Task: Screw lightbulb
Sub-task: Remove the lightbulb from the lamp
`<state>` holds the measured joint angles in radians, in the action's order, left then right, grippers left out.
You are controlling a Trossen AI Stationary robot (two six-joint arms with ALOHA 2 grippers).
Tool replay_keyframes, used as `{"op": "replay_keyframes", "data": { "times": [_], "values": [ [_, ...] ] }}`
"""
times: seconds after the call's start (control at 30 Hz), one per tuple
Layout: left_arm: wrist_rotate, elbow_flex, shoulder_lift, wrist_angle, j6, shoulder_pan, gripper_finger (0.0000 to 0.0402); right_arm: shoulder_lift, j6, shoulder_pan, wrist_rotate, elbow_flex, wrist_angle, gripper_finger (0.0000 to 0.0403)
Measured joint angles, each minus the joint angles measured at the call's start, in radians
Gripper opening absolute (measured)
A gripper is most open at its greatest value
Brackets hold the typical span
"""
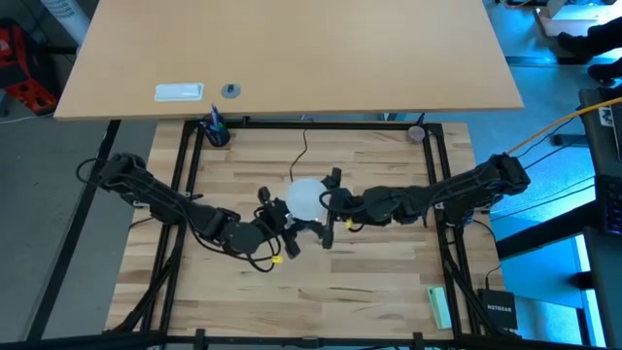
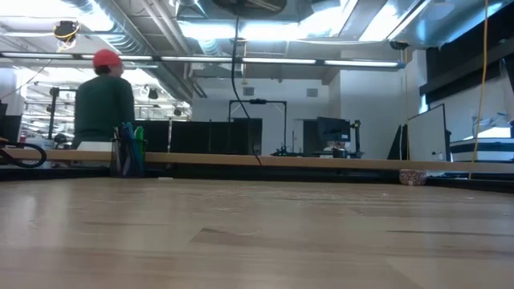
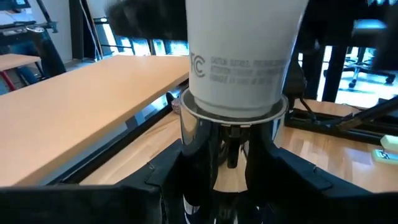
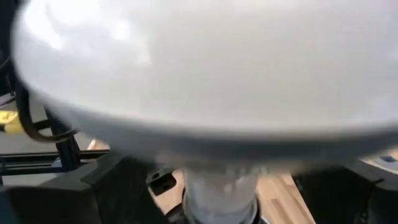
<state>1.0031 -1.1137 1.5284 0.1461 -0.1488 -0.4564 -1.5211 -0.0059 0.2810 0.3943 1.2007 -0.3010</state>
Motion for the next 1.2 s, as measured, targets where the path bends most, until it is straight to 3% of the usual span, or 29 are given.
{"op": "replay_keyframes", "data": {
  "times": [0.17, 0.27, 0.33, 0.57, 0.73, 0.8, 0.9, 1.03, 1.2],
  "values": [
    [-0.018, 0.0, 0.001, 0.002, 0.013, 0.0, 0.0168, 0.0, -0.04, 0.0, 0.001, 0.0, -0.006, 0.0302],
    [-0.093, 0.0, 0.001, 0.001, 0.049, 0.001, 0.0168, 0.0, -0.051, 0.0, -0.011, 0.0, -0.004, 0.0221],
    [-0.199, 0.0, -0.001, 0.005, 0.1, 0.004, 0.0168, 0.005, -0.051, 0.003, -0.052, 0.0, 0.009, 0.0159],
    [-0.582, -0.002, -0.015, 0.022, 0.134, 0.008, 0.0168, 0.017, -0.068, 0.001, -0.454, 0.01, 0.033, 0.0149],
    [-0.911, -0.005, -0.016, 0.1, 0.093, 0.037, 0.0168, -0.002, -0.101, -0.005, -0.839, 0.055, 0.026, 0.0149],
    [-1.009, -0.004, -0.004, 0.129, 0.07, 0.049, 0.0168, -0.017, -0.113, -0.006, -0.908, 0.066, 0.012, 0.0149],
    [-1.048, -0.003, 0.0, 0.127, 0.046, 0.054, 0.0168, -0.038, -0.095, 0.0, -0.876, 0.078, 0.006, 0.0149],
    [-1.015, -0.001, 0.0, 0.083, 0.026, 0.058, 0.0168, -0.054, -0.046, 0.003, -0.728, 0.078, 0.022, 0.0154],
    [-0.905, 0.002, -0.005, 0.02, 0.014, 0.058, 0.0168, -0.016, -0.048, 0.0, -0.622, 0.077, 0.102, 0.0269]
  ]
}}
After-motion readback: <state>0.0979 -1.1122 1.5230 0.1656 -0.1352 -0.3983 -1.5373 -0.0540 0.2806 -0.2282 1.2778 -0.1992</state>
